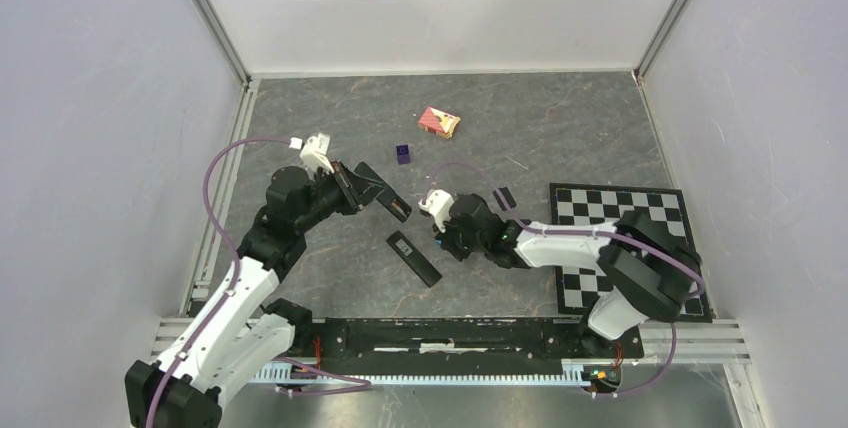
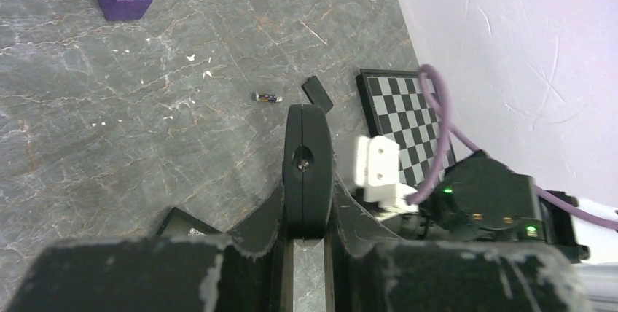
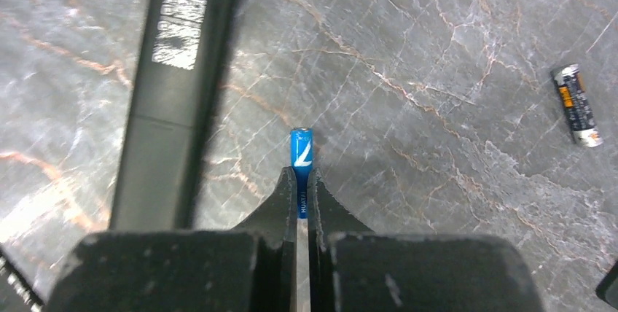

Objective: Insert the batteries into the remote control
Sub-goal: Pick up the battery from the center of the board, then load the battery into the remote control.

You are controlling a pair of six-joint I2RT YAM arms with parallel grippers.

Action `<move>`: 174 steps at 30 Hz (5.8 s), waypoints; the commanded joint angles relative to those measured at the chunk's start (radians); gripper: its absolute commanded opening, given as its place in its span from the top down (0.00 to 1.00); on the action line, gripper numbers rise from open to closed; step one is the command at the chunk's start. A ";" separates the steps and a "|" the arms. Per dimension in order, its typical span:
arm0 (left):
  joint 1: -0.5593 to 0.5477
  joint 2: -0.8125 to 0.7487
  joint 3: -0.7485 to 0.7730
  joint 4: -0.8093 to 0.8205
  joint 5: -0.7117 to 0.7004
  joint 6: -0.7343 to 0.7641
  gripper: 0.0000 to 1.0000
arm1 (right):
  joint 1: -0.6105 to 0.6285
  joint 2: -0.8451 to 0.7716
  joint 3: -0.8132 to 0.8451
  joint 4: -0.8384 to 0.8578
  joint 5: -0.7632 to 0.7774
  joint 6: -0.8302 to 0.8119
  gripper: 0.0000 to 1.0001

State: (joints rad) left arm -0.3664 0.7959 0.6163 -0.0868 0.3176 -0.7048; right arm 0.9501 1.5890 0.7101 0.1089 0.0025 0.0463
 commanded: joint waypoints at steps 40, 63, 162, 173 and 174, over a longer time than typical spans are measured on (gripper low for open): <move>0.002 0.070 -0.094 0.377 0.315 -0.101 0.98 | -0.012 -0.599 -0.069 0.268 -0.527 -0.141 1.00; 0.001 0.153 -0.140 0.535 0.265 -0.423 0.98 | -0.004 -0.394 0.296 -0.376 -0.055 0.020 1.00; 0.014 0.161 -0.288 0.866 0.237 -0.777 0.98 | -0.011 -0.549 -0.100 0.224 0.185 1.012 0.45; 0.015 0.157 -0.287 0.916 0.245 -0.754 0.98 | -0.039 -0.475 -0.110 0.265 0.103 1.042 0.67; 0.014 0.158 -0.285 0.917 0.245 -0.754 0.98 | -0.038 -0.470 -0.110 0.270 0.094 1.040 0.67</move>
State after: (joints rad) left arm -0.3527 0.9779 0.3141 0.7185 0.5514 -1.4433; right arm 0.9115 1.0912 0.5724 0.3687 0.1329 1.0847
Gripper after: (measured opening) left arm 0.197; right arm 0.329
